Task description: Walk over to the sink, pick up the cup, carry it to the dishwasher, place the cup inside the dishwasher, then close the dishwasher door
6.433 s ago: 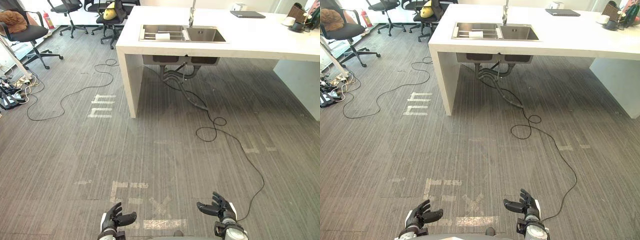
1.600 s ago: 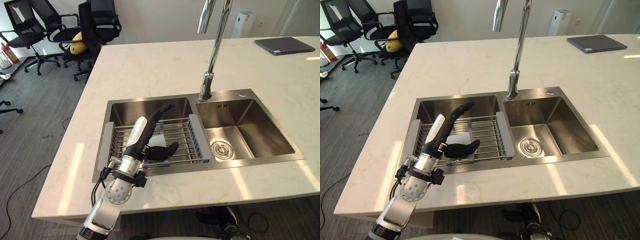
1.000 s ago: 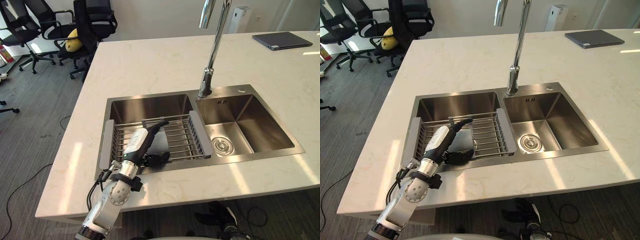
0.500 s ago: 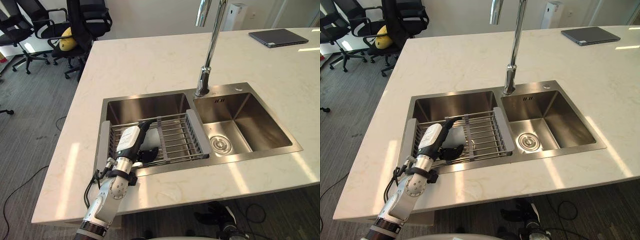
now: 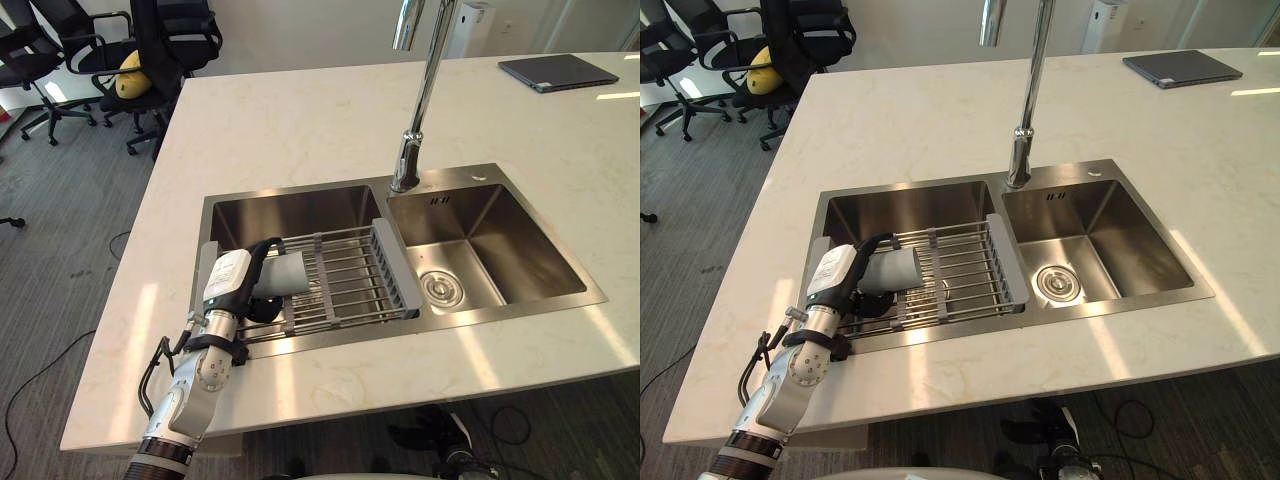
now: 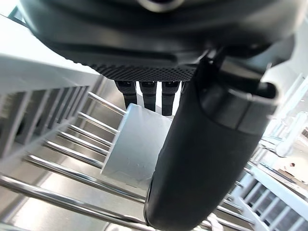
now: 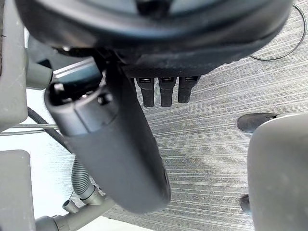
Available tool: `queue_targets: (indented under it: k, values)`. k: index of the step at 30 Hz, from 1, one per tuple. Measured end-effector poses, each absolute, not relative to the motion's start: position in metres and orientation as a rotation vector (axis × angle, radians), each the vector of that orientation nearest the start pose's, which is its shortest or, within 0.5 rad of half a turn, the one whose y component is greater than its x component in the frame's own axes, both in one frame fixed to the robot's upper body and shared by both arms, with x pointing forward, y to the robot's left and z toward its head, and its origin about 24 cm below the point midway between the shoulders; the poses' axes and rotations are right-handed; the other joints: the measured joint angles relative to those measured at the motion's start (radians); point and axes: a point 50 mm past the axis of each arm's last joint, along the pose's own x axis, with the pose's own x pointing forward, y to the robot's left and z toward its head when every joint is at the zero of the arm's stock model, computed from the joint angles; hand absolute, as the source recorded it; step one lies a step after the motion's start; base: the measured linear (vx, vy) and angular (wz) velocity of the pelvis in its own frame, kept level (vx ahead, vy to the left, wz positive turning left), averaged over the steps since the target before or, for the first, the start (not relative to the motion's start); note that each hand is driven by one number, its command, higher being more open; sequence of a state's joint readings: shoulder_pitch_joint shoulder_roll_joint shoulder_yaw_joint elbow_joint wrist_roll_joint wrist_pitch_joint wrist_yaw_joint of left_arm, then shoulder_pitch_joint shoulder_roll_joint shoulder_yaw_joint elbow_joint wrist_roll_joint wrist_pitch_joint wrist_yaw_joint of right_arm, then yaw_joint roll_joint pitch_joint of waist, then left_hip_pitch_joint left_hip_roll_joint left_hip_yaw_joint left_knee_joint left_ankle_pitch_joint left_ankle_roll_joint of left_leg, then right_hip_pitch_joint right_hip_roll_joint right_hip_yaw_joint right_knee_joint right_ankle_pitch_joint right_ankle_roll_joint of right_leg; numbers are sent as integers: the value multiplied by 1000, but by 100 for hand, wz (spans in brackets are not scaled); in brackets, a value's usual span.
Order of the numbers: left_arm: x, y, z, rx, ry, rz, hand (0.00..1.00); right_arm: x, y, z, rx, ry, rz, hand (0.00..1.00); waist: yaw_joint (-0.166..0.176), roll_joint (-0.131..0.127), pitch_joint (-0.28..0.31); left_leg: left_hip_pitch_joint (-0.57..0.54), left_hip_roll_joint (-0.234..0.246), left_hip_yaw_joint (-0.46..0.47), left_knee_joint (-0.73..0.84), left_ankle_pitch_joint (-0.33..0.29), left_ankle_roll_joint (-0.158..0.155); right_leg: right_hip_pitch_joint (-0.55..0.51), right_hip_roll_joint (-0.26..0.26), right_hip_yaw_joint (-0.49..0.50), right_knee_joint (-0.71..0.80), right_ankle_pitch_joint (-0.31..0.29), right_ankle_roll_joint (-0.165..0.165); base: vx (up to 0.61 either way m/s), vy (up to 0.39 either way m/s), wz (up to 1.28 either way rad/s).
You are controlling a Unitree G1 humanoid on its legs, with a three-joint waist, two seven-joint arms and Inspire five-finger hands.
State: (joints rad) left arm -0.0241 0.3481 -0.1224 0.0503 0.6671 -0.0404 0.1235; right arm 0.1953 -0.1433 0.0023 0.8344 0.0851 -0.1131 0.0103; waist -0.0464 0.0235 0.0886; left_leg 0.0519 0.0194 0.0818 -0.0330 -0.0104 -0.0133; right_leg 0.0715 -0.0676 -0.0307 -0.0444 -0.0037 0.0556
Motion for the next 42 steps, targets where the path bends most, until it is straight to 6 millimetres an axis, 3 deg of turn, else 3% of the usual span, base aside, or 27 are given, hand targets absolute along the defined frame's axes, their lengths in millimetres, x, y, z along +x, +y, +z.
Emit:
queue_targets:
  k: [8,9,17,30,42]
  values:
    - [267,194,50,1034,-70,-31,90,104,-206,-142,-42,907,-114,90,-1,-1,0,0,0,2,-9,0,0,-3,1,2,-6,0,0,0,0,0]
    - [268,195,51,1039,-66,-35,30,104,-205,-142,-41,906,-112,90,-2,-1,0,0,0,3,-10,0,0,-3,1,3,-6,0,0,-9,-19,-3]
    - [275,195,56,1192,-111,-126,30,105,-204,-142,-44,904,-102,90,-11,-7,-2,1,-1,8,-12,0,0,-6,0,7,-7,1,1,-1,-2,0]
    - [276,188,54,1143,-121,-175,30,105,-205,-142,-50,904,-108,90,-34,-11,-5,11,-2,14,-12,1,1,2,-1,13,-7,4,0,0,0,-1]
    - [234,152,48,530,-124,-59,30,101,-207,-143,-18,912,-173,90,-21,-9,-4,20,-1,12,3,1,1,11,-2,12,11,3,0,-34,-13,0]
